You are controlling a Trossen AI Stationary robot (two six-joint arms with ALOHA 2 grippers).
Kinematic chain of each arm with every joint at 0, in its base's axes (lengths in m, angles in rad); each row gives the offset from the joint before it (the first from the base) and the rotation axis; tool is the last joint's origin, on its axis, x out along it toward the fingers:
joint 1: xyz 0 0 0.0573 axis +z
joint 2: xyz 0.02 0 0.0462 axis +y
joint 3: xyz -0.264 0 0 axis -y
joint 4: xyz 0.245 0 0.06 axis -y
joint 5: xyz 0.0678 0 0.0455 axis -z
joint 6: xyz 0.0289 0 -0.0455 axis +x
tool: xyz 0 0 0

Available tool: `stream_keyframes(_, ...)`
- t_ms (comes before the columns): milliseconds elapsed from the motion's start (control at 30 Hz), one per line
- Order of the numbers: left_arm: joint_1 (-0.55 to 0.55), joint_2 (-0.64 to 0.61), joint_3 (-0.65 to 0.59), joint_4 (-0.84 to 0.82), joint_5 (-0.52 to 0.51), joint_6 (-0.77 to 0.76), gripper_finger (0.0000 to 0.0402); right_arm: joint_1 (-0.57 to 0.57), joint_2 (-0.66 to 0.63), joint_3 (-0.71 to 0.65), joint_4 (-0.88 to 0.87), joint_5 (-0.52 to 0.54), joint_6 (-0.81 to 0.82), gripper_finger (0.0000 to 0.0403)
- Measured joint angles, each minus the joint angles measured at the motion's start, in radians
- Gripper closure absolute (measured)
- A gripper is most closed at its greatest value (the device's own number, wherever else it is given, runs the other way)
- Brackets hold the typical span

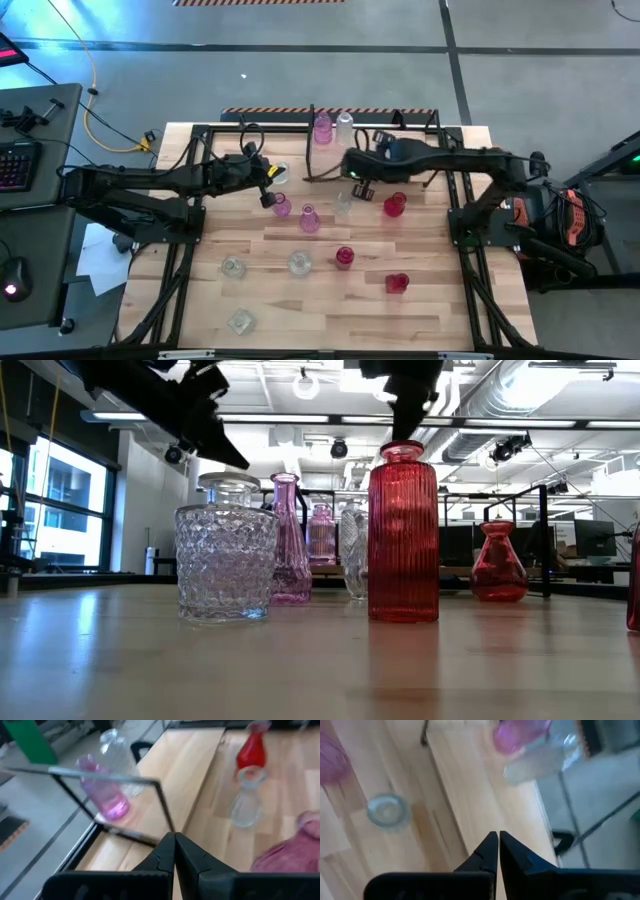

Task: Sort vases onto shelf
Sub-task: Align the transparent vase with the other transparent vase on the shelf

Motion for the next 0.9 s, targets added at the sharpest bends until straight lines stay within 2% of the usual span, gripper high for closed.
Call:
stream_keyframes(100,0.026,-0.029,-0.058,0.054,0.049,0.023,0.0401,0.038,-0.093,-0.116,0.125,0.038,-0.007,0.0402)
stream_keyframes(267,0.114,-0.121,-0.152,0.176,0.044,0.004,0.0401,0.056,-0.273,-0.342,0.265,0.053,0.049,0.0402)
stream_keyframes(433,0.176,-0.186,-0.175,0.178,0.043,0.006,0.0401,0.052,-0.426,-0.508,0.39,0.053,0.062,0.0402)
stream_keyframes(600,0.206,-0.199,-0.17,0.181,0.07,0.034,0.0401,0.037,-0.519,-0.582,0.528,0.002,0.009,0.0402)
stream_keyframes(800,0.214,-0.198,-0.147,0.18,0.074,0.012,0.0401,0.034,-0.54,-0.607,0.646,-0.104,-0.066,0.0402)
stream_keyframes(900,0.233,-0.198,-0.095,0.066,0.104,0.01,0.0401,0.035,-0.54,-0.607,0.668,-0.147,-0.068,0.0402)
